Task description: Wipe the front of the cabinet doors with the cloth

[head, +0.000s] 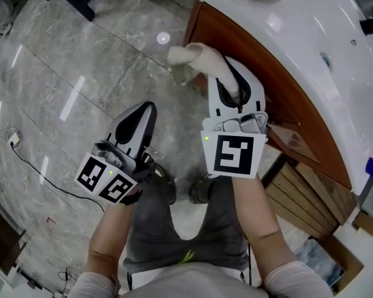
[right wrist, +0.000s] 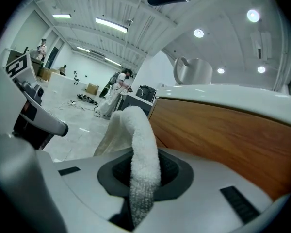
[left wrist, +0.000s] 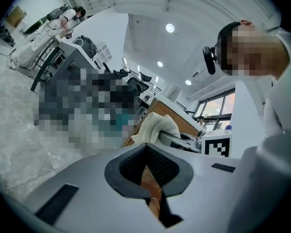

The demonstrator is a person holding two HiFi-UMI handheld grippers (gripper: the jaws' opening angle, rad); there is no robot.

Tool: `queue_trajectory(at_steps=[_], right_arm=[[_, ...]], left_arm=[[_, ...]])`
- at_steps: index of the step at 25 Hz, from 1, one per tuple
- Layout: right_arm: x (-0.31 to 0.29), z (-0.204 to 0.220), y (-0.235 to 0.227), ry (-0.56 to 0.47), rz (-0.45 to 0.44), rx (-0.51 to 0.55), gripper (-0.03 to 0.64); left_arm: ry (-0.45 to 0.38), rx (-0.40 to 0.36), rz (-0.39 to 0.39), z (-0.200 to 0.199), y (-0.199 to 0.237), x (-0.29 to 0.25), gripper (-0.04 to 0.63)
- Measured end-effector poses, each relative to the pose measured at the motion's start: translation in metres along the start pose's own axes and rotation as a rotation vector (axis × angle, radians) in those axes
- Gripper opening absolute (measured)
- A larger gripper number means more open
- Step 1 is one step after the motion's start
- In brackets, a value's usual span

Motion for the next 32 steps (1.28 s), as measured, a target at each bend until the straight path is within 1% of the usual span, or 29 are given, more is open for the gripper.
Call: queue_trajectory(at_steps=[5,10,15,28,32], right_arm=[[0.011,0.015,-0.004,0.012,0.003,-0.002,0.072],[0.027,0.025,-0.016,0.022,0.030,-0.021,0.072],[0.049,0.036,-0.031,0.056,0.066,-0.050,0.072],[0.109,0.064,-0.064,0.149,0.152,-0.062,0.072],[0.120,0.067,-0.070,0.157,0.166,-0.056,0.072]], left_arm=[[0.005,-0.006,0.017,0.009,0.000,-0.007,0.015],[0.019,-0.001,0.031,0.022,-0.006,-0.016,0.015],[0.045,0.007,0.058,0.030,-0.023,-0.024,0.015],[0.110,0.034,0.120,0.057,-0.066,-0.040,0.015],[0.125,0.040,0.137,0.062,-0.075,-0.042,0.015]])
Point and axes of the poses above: the fingertips, and each gripper's own axes: x backward along the fingers, y to its left, z out of its underside, the point moved 6 cm from there along x, backward along the fingers, and after that the axes turned 7 degrees about z, right-handed, at the moved point
